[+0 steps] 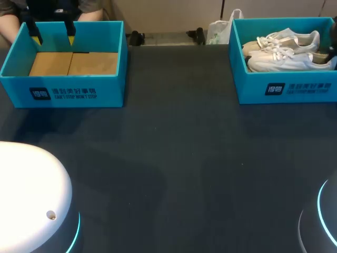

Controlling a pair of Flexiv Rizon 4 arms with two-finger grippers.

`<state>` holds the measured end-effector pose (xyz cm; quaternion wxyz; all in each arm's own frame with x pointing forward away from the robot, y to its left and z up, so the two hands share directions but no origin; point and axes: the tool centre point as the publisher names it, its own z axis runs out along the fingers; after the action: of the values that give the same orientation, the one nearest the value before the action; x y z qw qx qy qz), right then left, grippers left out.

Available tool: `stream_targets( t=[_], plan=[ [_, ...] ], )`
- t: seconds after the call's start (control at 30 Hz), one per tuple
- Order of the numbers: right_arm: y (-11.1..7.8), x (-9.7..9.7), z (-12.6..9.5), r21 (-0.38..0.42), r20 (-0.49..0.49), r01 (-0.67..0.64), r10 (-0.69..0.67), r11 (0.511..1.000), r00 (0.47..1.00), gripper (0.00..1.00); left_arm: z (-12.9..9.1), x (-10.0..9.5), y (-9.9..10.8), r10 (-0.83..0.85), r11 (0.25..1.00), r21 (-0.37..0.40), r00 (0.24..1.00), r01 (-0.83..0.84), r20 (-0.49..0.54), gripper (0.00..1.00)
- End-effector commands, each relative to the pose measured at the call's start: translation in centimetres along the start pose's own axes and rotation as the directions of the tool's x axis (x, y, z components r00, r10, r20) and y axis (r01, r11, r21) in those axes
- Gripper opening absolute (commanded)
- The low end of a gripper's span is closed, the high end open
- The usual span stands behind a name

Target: Take the shoe out of the shoebox, open the shoe tongue, remove and reinsert the insole, then place the shoe into the shoebox

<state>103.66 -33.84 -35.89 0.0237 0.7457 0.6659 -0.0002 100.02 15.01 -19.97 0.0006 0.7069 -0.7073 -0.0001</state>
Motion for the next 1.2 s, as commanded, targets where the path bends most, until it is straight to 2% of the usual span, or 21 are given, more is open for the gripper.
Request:
stream_targets(
  t=[0.03, 0.4, 0.83, 0.97, 1.07, 1.2],
  plan=[
    [-1.0, 0.0, -2.3, -0.027, 0.014, 0.0, 0.001, 1.0, 1.0, 0.0, 0.0, 0.0, 0.0, 0.0, 1.0, 0.0, 1.0, 0.0, 0.0, 1.0],
    [-0.9, -0.4, -5.5, -0.07, 0.033, 0.012, -0.009, 0.997, 0.999, 0.0, 0.0, 0.0, 0.0, 0.0, 1.0, 0.0, 1.0, 0.0, 0.0, 1.0],
    [0.1, -1.1, -10.4, -0.079, 0.087, 0.028, -0.021, 0.996, 0.996, 0.0, 0.0, 0.0, 0.0, 0.0, 1.0, 0.0, 1.0, 0.0, 0.0, 1.0],
    [0.5, -1.4, -11.5, -0.082, 0.072, 0.002, 0.004, 0.997, 0.997, 0.0, 0.0, 0.0, 0.0, 0.0, 1.0, 0.0, 1.0, 0.0, 0.0, 1.0],
    [0.2, -1.4, -12.4, -0.074, 0.078, -0.008, 0.014, 0.997, 0.997, 0.0, 0.0, 0.0, 0.0, 0.0, 1.0, 0.0, 1.0, 0.0, 0.0, 1.0],
    [-1.1, -0.6, -13.9, -0.062, 0.078, -0.013, 0.018, 0.998, 0.997, 0.0, 0.0, 0.0, 0.0, 0.0, 1.0, 0.0, 1.0, 0.0, 0.0, 1.0]
  ],
)
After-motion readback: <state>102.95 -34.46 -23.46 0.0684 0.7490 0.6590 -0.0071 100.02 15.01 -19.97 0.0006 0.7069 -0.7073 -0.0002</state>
